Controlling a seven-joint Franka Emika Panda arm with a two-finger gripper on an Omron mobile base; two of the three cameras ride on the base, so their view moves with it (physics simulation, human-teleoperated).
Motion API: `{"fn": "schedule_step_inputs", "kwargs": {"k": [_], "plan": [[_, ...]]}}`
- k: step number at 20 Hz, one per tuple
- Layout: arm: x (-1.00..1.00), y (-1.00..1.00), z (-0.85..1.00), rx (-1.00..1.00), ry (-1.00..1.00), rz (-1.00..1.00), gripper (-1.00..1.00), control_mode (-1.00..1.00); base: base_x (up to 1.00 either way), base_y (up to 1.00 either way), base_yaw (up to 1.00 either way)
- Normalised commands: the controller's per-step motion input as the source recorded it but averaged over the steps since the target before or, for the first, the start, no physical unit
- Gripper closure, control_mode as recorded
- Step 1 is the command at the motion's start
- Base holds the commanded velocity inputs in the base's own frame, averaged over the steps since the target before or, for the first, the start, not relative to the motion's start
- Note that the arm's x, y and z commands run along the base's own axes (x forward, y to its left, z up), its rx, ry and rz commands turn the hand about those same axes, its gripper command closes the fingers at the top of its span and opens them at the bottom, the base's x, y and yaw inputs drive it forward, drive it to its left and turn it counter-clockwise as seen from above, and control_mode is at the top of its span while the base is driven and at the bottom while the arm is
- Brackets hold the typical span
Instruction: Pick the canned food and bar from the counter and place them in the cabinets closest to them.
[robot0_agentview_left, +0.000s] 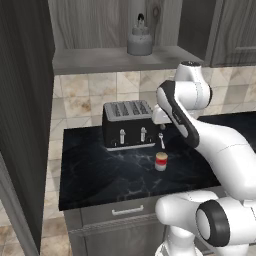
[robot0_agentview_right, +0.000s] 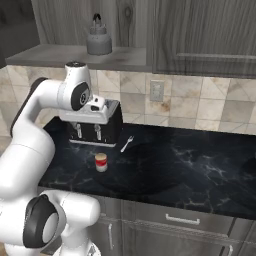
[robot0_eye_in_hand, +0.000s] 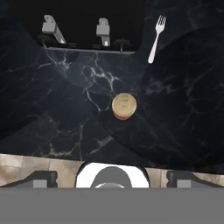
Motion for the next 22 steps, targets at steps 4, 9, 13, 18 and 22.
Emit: {"fn": "schedule_step_inputs", "kwargs": {"k": [4, 9, 13, 18, 22], "plan": [[0.04, 0.0, -0.21, -0.03, 0.02, 0.0, -1.0, -1.0, 0.0, 0.0, 0.0], [0.05, 0.0, -0.23, -0.04, 0.01, 0.0, -1.0, -1.0, 0.0, 0.0, 0.0], [0.06, 0.0, -0.25, -0.03, 0.01, 0.0, -1.0, -1.0, 0.0, 0.0, 0.0], [0.08, 0.0, -0.25, -0.02, 0.0, 0.0, -1.0, -1.0, 0.0, 0.0, 0.0], [0.09, 0.0, -0.26, -0.02, 0.0, 0.0, -1.0, -1.0, 0.0, 0.0, 0.0]]}}
